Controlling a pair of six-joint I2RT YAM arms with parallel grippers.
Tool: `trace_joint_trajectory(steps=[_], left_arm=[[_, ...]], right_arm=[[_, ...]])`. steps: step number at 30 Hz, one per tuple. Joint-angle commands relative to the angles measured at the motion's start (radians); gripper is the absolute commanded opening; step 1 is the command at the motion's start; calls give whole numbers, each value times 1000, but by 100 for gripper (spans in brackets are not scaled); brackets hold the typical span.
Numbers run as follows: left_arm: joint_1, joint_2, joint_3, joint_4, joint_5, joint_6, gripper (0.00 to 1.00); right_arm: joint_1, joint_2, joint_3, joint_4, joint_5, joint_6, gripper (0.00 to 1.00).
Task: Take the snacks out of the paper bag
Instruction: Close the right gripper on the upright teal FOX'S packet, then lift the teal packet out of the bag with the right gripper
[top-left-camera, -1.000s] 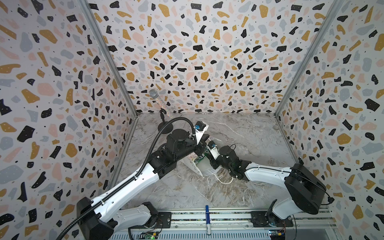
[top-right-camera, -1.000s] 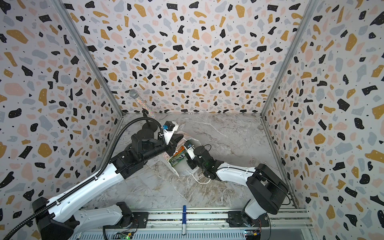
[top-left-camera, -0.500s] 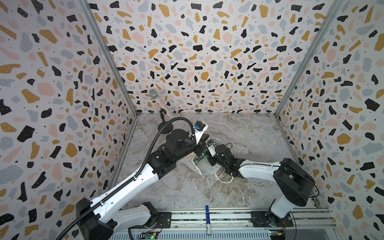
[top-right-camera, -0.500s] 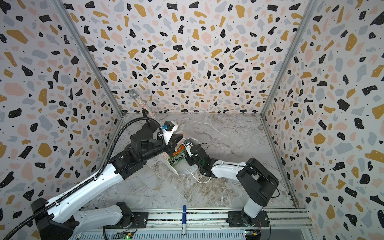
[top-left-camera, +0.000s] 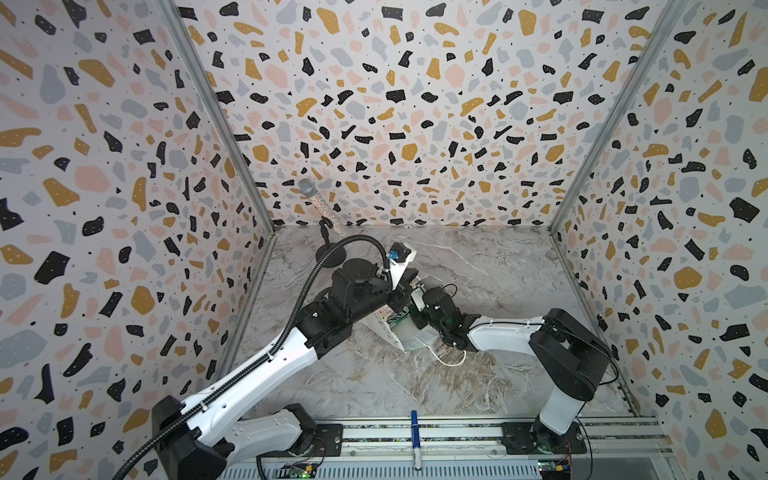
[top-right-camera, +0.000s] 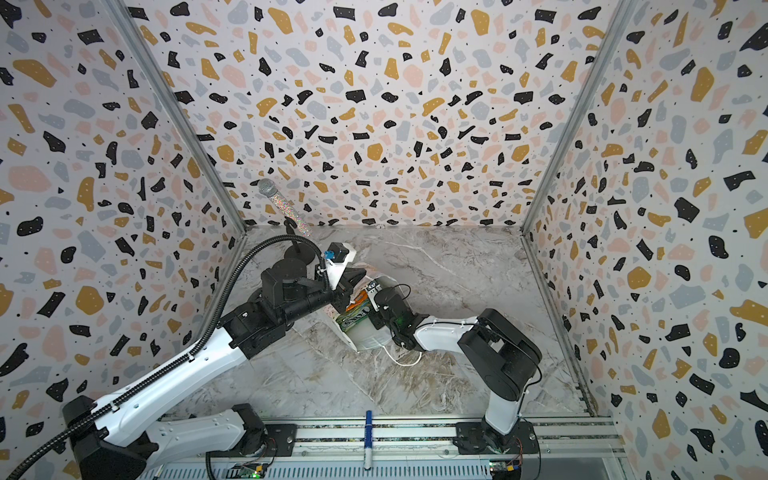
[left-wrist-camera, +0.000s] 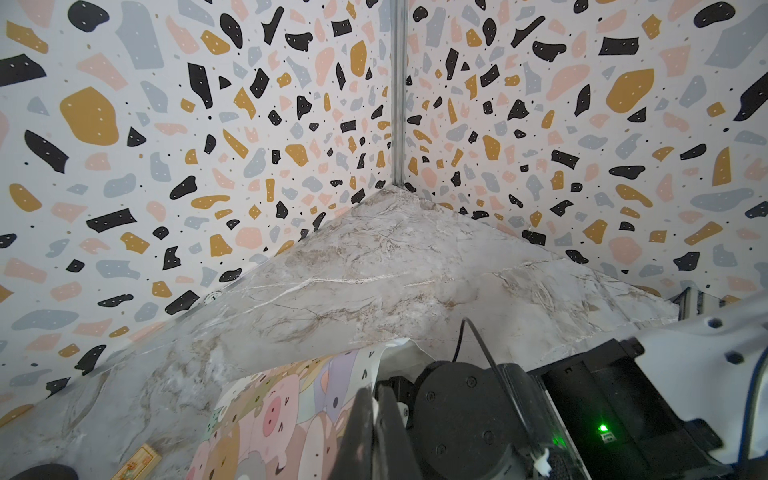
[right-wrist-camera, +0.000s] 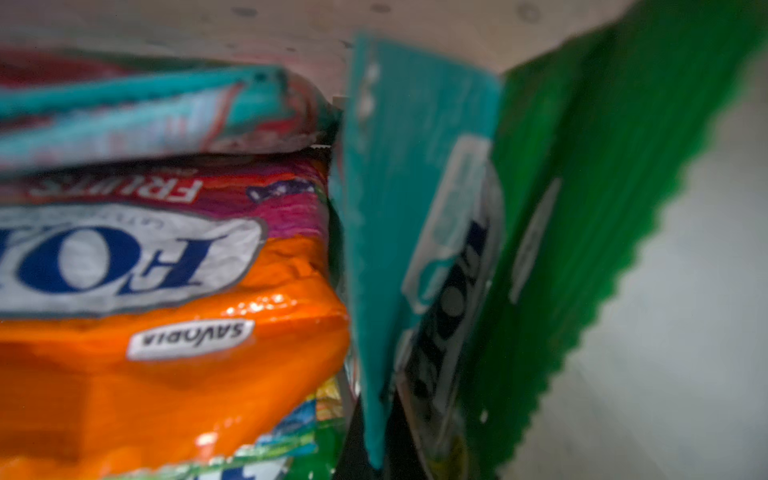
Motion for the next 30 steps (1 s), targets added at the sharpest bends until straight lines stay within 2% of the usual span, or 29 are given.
trace_joint_trajectory(steps=[1,7,10,19,30], left_arm=[[2,-27,-14,68,-51,-6,0],[2,-31,-31,81,-169,-24,0],[2,-37,-40,88,-194,-23,0],[3,-32,-42,88,-189,-15,0],[2,-28,-37,82,-148,-10,0]], right_arm=[[0,-46,9,-7,-24,6,0],[2,-163,-56,-18,-115,20,0],[6,-223,-80,-44,-138,21,0],[15,-420,-132,-174,-210,27,0],[15,-664,-119,-356,-264,9,0]])
